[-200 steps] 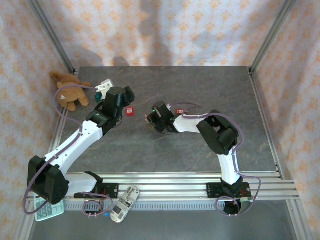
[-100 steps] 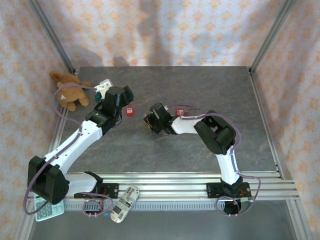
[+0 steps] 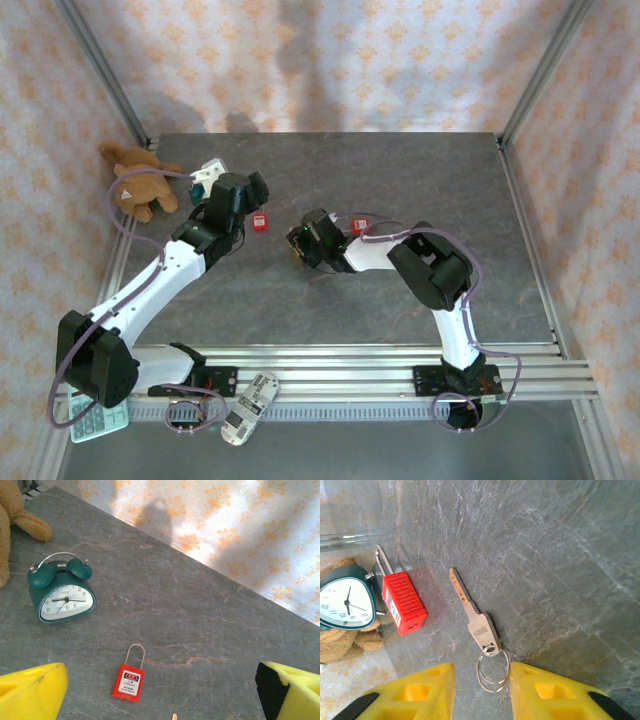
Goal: Unlock with the key
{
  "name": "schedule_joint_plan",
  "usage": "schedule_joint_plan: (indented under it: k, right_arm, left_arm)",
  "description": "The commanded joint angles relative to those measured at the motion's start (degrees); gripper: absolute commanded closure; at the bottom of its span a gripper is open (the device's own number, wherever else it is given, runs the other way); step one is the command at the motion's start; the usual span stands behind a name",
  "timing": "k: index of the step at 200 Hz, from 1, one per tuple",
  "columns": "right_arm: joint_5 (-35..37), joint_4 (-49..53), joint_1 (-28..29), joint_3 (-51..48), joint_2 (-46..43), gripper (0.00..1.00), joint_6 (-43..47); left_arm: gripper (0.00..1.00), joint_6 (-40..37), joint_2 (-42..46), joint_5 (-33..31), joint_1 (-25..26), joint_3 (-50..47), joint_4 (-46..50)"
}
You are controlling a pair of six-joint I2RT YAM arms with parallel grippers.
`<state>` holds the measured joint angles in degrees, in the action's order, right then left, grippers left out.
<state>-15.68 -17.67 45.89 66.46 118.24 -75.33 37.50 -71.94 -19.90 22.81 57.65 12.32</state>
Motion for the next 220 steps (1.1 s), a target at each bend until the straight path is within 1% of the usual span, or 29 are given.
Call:
schedule_joint_plan:
  k: [1, 22, 67, 82, 115, 135, 167, 220]
  right_arm:
    - [-0.82, 1.57, 1.74, -1.94, 0.03, 0.65, -3.26]
    - [-1.79, 0.36, 1.99, -2.07, 0.03, 0.65, -4.6]
    - [-1.11, 3.02, 2.89, -2.71, -2.54, 0.64, -4.89]
    - [0.72, 4.13, 3.32, -2.52, -3.29, 0.63, -3.39]
    - [0.92, 4.88, 3.33, -0.96, -1.31, 0.63, -2.93]
    - [2.04, 2.98, 2.92, -1.16, -0.49, 0.66, -3.09]
    - [2.48, 1.85, 2.0, -0.13, 0.33, 0.68, -1.71]
    - [3.76, -0.17, 0.87, -0.98, 0.68, 0.71, -2.25]
  left_arm:
    - [0.02, -0.05, -0.55, -0.43, -0.57, -0.26, -0.98]
    - [0.02, -0.23, -0.43, -0.78, -0.7, -0.22, -0.86]
    - [0.02, -0.14, -0.46, -0.4, -0.82, -0.26, -1.09]
    - [0.02, -0.14, -0.6, -0.17, -0.84, -0.24, -1.09]
    - [0.02, -0.14, -0.41, -0.41, -0.88, -0.35, -1.07]
    - [0.02, -0.23, -0.27, -0.15, -0.84, -0.38, -1.07]
    - [0.02, -0.38, -0.37, -0.14, -0.85, -0.49, -1.37]
    - [0.02, -0.58, -0.5, 0.3, -0.84, -0.69, -1.62]
